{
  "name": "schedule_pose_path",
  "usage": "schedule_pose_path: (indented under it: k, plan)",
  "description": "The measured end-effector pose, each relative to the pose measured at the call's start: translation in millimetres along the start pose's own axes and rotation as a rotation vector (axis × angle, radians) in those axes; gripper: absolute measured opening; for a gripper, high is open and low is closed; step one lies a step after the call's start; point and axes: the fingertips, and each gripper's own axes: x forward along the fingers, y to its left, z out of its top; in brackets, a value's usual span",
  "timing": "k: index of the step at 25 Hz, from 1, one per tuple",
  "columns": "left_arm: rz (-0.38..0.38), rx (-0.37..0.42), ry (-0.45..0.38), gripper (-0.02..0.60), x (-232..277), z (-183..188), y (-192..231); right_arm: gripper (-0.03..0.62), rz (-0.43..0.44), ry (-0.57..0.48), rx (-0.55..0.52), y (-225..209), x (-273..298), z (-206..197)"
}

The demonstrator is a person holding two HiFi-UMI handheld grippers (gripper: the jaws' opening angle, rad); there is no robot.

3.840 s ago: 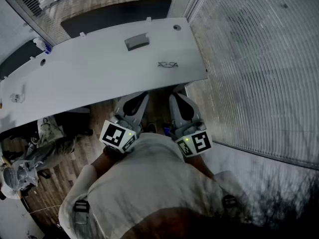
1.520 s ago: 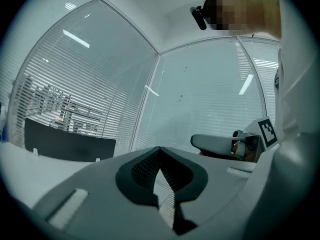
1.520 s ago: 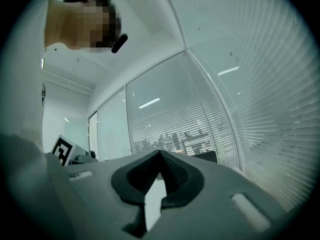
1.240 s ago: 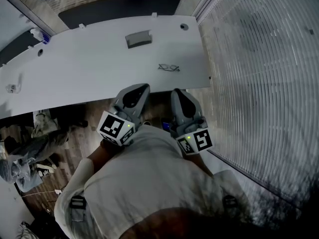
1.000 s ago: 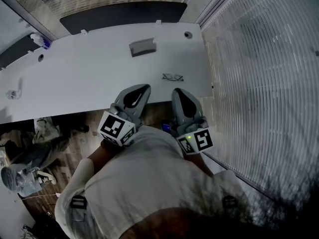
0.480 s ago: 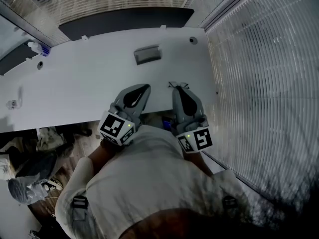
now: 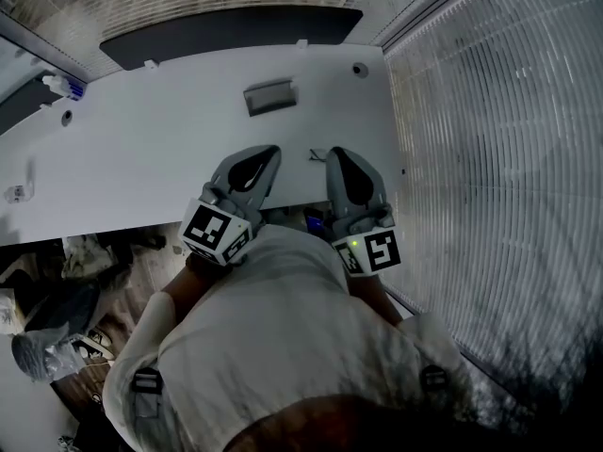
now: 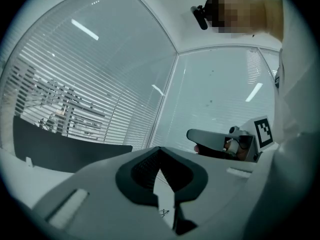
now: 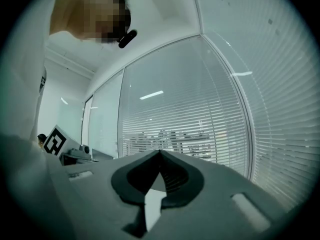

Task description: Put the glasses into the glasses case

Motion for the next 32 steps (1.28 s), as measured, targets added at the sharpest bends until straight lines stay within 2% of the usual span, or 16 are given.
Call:
schedule_pose_path:
  k: [7,14,18,23,30,32]
  plan:
    - [-0.013,-0.026,0.045,0.0,13,-16,-2,0.002,-0.019,0.046,0.019,-16,-2,-18]
    - [-0.014,-0.073,0.142,0.0,15,-56,-2,0.002,-0.075,0.129,0.084,-30,-21,-44]
    - [-0.024,-0.092,0.197,0.0,19,-77,-6,0.002,-0.083,0.19,0.108,-34,-33,-67]
    - [-0.033,-0.155,0.268,0.0,19,-113,-17,0.002,-0.085,0.294,0.16,-33,-53,-101]
    - [-0.055,-0.165,0.299,0.0,25,-146,-20,0.002,-0.09,0.344,0.177,-31,-65,-131]
    - [-0.05,-0.172,0.294,0.0,26,-147,-21,0.002,-0.082,0.351,0.14,-33,-69,-131]
